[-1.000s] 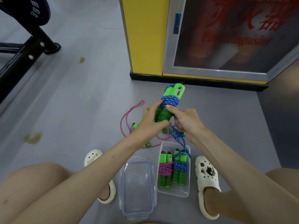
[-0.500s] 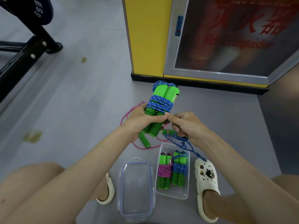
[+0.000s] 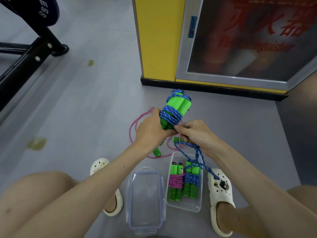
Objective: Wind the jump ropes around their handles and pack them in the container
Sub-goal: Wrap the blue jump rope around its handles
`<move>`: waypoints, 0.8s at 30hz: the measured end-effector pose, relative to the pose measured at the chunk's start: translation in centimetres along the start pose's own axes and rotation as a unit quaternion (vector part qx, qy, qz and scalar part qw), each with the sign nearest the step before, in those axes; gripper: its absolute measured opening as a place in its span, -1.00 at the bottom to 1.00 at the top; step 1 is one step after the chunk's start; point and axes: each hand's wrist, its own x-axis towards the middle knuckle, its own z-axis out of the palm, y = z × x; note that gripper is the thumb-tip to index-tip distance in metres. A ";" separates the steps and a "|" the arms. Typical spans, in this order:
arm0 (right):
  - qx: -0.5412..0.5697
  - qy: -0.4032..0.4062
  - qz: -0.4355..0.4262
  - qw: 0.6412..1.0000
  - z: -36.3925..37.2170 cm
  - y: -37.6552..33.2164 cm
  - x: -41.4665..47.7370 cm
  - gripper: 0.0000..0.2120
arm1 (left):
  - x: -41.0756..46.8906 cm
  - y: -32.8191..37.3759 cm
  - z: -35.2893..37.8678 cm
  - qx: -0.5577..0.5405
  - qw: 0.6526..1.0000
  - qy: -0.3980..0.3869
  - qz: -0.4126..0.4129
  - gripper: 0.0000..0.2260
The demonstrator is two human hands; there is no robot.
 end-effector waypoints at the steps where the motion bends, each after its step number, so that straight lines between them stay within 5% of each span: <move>1: -0.007 0.007 0.002 1.000 0.0 -0.1 0.0 -0.71 | 0.1 -0.1 -0.1 -0.006 1.000 -0.016 0.009 -0.47; 5: -0.006 0.031 -0.009 0.999 -0.5 -0.3 -0.1 -0.72 | -0.1 0.1 -0.5 -0.183 0.978 -0.091 0.032 -0.49; 10: -0.013 0.000 -0.035 0.999 -0.9 -0.5 -0.5 -0.71 | -0.5 -0.2 -1.0 -0.359 0.924 -0.123 -0.033 -0.52; 18: 0.020 -0.076 0.002 0.997 -0.1 -0.3 -0.5 -0.88 | 0.1 -0.1 -1.3 -0.402 0.911 -0.029 -0.085 -0.58; 24: -0.012 -0.083 0.055 0.995 -1.7 0.6 0.1 -0.83 | 1.0 -1.0 -2.2 -0.384 0.919 0.039 -0.081 -0.53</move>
